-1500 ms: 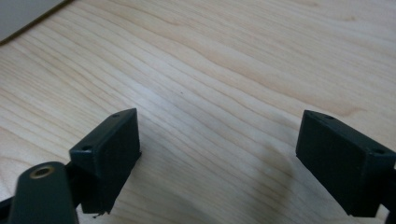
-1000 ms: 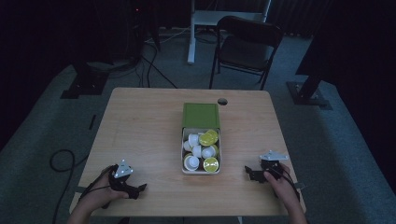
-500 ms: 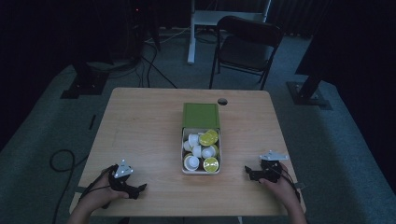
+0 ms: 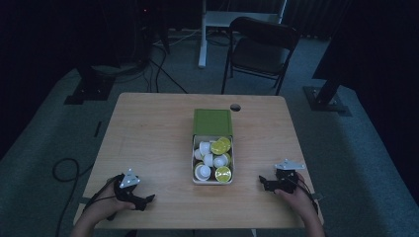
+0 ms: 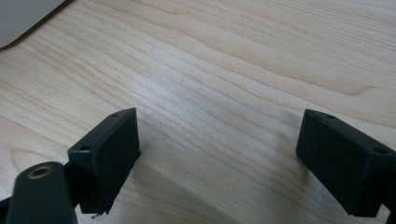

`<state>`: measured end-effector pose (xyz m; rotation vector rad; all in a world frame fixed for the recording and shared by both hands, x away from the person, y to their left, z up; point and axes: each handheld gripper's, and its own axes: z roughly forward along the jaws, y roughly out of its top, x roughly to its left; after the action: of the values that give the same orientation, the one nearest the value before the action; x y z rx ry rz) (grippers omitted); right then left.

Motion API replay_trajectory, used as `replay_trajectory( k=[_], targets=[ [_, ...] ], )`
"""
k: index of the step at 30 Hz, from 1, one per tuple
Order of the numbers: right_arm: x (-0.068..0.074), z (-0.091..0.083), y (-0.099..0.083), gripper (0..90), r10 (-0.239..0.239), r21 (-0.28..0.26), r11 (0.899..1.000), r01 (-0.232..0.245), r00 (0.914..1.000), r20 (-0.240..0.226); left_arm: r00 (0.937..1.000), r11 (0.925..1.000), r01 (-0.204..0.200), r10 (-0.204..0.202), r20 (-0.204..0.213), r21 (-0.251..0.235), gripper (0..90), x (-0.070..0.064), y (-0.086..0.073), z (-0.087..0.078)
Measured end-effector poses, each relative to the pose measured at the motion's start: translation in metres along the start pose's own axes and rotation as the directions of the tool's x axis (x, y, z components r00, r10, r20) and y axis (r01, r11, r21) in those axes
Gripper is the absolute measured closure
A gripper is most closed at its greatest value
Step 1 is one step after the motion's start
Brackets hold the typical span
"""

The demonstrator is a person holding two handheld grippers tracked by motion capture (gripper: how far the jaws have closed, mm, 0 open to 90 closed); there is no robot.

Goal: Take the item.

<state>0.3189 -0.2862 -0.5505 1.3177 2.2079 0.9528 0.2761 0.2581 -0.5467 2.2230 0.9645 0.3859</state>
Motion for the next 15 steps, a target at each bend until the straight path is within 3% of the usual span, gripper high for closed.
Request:
replay_trajectory(
  k=[6, 15],
  targets=[
    [0.0, 0.0, 0.0, 12.7, 0.001, 0.0, 1.0, -0.001, 1.0, 0.001, 0.9999, 0.9999, 0.015, -0.015, -0.009, 0.008, 0.0, -0.001, 0.002, 0.001],
    [0.0, 0.0, 0.0, 12.7, 0.002, 0.0, 1.0, -0.002, 1.0, 0.002, 0.9999, 0.9999, -0.012, 0.012, -0.011, 0.0, 0.0, -0.007, 0.019, -0.002]
  ],
)
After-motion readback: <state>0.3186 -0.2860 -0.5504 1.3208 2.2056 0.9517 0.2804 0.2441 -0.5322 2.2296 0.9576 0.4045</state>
